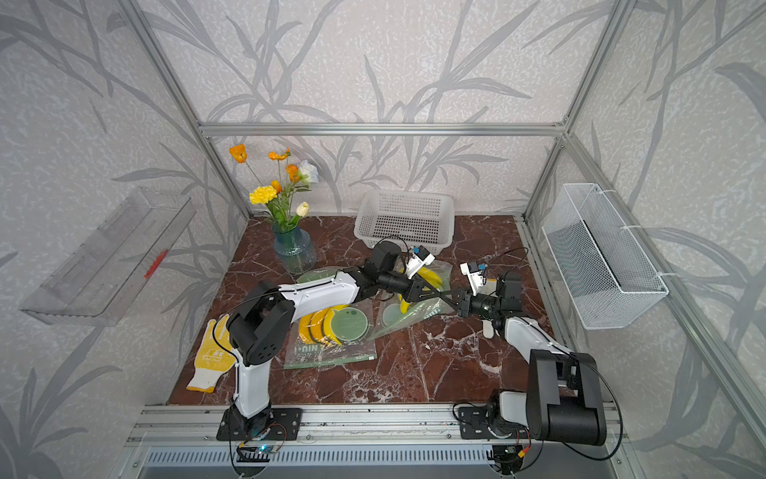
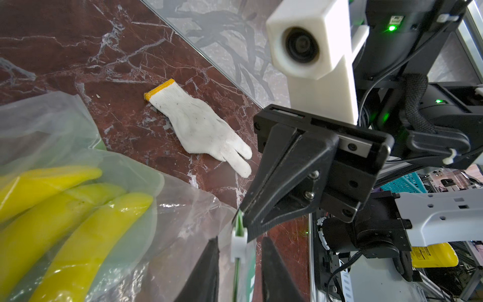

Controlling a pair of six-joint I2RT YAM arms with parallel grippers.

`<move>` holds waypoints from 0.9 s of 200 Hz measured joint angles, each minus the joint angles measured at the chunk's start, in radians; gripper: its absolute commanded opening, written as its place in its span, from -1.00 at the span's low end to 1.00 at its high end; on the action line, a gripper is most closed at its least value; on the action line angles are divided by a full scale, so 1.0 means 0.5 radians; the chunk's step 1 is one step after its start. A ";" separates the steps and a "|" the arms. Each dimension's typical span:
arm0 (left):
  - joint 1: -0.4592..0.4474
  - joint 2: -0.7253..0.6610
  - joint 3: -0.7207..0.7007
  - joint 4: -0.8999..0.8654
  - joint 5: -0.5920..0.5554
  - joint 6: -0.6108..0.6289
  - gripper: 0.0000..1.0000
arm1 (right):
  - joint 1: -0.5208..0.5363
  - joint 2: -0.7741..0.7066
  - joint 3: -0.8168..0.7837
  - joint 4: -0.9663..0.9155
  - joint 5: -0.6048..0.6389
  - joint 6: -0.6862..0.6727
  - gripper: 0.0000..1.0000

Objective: Open the zip-top bag and take out the banana
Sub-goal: Unzip the zipper on the zipper food storage bag.

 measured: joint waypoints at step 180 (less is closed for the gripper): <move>-0.011 0.018 0.022 -0.070 -0.028 0.068 -0.84 | 0.004 0.001 0.005 -0.039 0.008 -0.006 -1.00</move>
